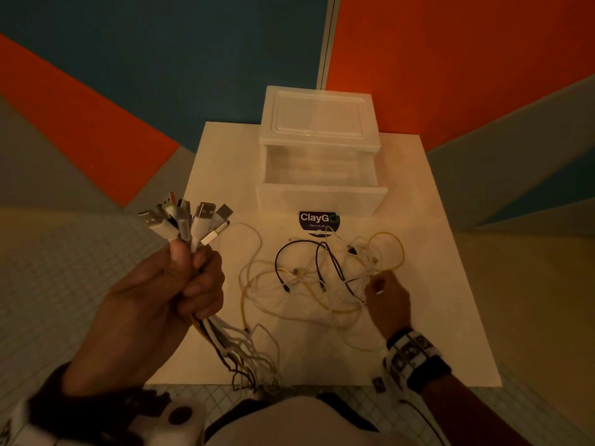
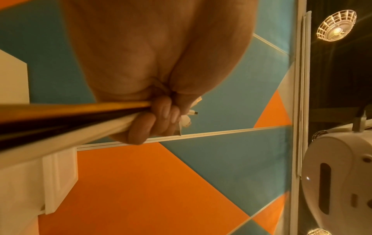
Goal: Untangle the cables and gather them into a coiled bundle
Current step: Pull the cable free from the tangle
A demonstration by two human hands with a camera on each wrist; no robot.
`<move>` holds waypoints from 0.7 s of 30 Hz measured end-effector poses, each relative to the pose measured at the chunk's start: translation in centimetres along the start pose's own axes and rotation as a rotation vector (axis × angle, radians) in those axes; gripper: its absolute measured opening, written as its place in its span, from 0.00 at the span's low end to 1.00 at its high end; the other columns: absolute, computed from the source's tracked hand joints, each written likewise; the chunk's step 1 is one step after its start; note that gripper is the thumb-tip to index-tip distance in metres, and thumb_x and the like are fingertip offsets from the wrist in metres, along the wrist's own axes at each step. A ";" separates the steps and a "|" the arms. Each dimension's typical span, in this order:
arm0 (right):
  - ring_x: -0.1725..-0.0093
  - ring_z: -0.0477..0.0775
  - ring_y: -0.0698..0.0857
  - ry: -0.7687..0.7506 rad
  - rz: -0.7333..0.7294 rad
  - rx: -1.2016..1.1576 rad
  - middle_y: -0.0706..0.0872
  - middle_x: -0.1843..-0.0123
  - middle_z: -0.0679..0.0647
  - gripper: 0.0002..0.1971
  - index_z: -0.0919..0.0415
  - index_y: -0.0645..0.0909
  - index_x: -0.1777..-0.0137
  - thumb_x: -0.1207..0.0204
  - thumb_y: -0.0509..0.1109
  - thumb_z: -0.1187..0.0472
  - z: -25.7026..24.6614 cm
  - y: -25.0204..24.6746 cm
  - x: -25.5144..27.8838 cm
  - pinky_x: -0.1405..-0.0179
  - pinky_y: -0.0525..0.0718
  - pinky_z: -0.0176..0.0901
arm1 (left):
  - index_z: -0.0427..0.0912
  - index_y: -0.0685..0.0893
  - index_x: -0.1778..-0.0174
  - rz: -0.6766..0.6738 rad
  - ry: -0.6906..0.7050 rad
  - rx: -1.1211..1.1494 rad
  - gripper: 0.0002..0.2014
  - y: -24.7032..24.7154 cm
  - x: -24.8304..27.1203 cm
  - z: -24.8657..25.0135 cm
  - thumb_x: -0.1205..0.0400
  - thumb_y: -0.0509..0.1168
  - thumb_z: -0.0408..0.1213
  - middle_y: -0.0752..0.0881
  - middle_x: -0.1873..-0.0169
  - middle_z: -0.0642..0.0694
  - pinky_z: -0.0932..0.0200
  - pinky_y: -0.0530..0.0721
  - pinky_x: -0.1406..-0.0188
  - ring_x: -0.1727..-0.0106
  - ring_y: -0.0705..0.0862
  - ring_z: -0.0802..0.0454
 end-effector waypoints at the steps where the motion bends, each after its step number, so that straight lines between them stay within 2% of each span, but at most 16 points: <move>1: 0.58 0.58 0.83 0.037 0.044 -0.014 0.83 0.61 0.52 0.07 0.56 0.75 0.56 0.24 0.71 0.59 0.3 -0.4 -1.0 0.59 0.79 0.45 | 0.39 0.73 0.61 0.001 -0.002 -0.004 0.20 0.1 0.0 -0.1 0.20 0.69 0.53 0.67 0.72 0.49 0.62 0.72 0.75 0.75 0.64 0.58; 5: 0.58 0.55 0.83 0.056 0.016 0.050 0.84 0.59 0.51 0.19 0.56 0.72 0.49 0.27 0.75 0.46 -0.5 0.5 -3.9 0.57 0.81 0.46 | 0.39 0.74 0.60 0.009 -0.025 -0.029 0.19 0.0 -0.4 -1.0 0.19 0.68 0.52 0.67 0.71 0.48 0.61 0.73 0.74 0.74 0.64 0.56; 6: 0.57 0.57 0.83 0.065 -0.003 0.078 0.85 0.57 0.53 0.19 0.57 0.72 0.48 0.27 0.74 0.46 -0.6 1.0 -4.5 0.57 0.80 0.46 | 0.39 0.74 0.60 0.015 -0.033 -0.041 0.19 -0.1 -0.5 -1.3 0.19 0.67 0.52 0.67 0.71 0.48 0.61 0.73 0.74 0.74 0.64 0.56; 8: 0.53 0.62 0.85 0.043 -0.008 0.146 0.87 0.55 0.58 0.13 0.60 0.75 0.49 0.24 0.72 0.53 -0.7 1.2 -5.5 0.60 0.78 0.45 | 0.39 0.74 0.60 0.031 -0.041 -0.057 0.19 -0.3 -0.7 -1.7 0.19 0.66 0.53 0.67 0.70 0.48 0.61 0.72 0.74 0.73 0.64 0.56; 10: 0.51 0.65 0.85 0.002 0.001 0.205 0.87 0.53 0.61 0.07 0.62 0.79 0.52 0.23 0.69 0.58 -1.0 0.8 -6.1 0.59 0.80 0.47 | 0.39 0.75 0.59 0.050 -0.044 -0.058 0.19 -0.5 -0.8 -2.0 0.20 0.67 0.54 0.67 0.70 0.48 0.61 0.72 0.74 0.73 0.63 0.55; 13: 0.47 0.65 0.84 0.011 -0.071 0.243 0.87 0.48 0.62 0.06 0.63 0.81 0.50 0.21 0.68 0.60 -0.8 0.3 -6.8 0.54 0.82 0.50 | 0.40 0.75 0.59 0.067 -0.043 -0.049 0.19 -1.0 -1.0 -2.2 0.20 0.68 0.54 0.67 0.70 0.48 0.61 0.72 0.74 0.73 0.62 0.55; 16: 0.45 0.65 0.83 0.036 -0.099 0.238 0.82 0.42 0.62 0.06 0.63 0.78 0.48 0.21 0.66 0.62 -0.7 -0.3 -6.9 0.51 0.81 0.51 | 0.41 0.76 0.60 0.083 -0.048 -0.029 0.20 -1.4 -1.2 -2.6 0.22 0.71 0.55 0.67 0.71 0.48 0.61 0.72 0.75 0.74 0.62 0.56; 17: 0.46 0.66 0.82 -0.003 -0.065 0.236 0.80 0.41 0.63 0.06 0.64 0.77 0.48 0.23 0.65 0.65 -1.2 -0.5 -6.7 0.52 0.81 0.52 | 0.41 0.76 0.60 0.087 -0.051 -0.028 0.20 -1.6 -1.2 -2.6 0.23 0.71 0.55 0.67 0.71 0.48 0.62 0.72 0.75 0.74 0.63 0.56; 19: 0.48 0.66 0.81 -0.189 0.020 0.232 0.78 0.43 0.64 0.09 0.66 0.76 0.49 0.28 0.64 0.73 -3.0 -0.4 -5.9 0.54 0.81 0.52 | 0.41 0.77 0.61 0.095 -0.061 -0.028 0.20 -1.7 -1.2 -2.8 0.23 0.71 0.55 0.67 0.71 0.48 0.61 0.72 0.75 0.74 0.62 0.56; 21: 0.51 0.63 0.80 -0.435 -0.017 0.240 0.79 0.49 0.61 0.10 0.64 0.78 0.54 0.32 0.63 0.77 -5.3 0.6 -4.5 0.56 0.80 0.50 | 0.41 0.76 0.61 0.102 -0.069 -0.017 0.20 -1.9 -1.4 -3.0 0.24 0.72 0.55 0.67 0.70 0.48 0.61 0.71 0.75 0.74 0.62 0.56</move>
Point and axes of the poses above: each hand's wrist, its own x-axis away from the middle knuckle, its own y-axis out of the palm, z = x × y, the point moved 4 cm from there along -x, towards the middle knuckle
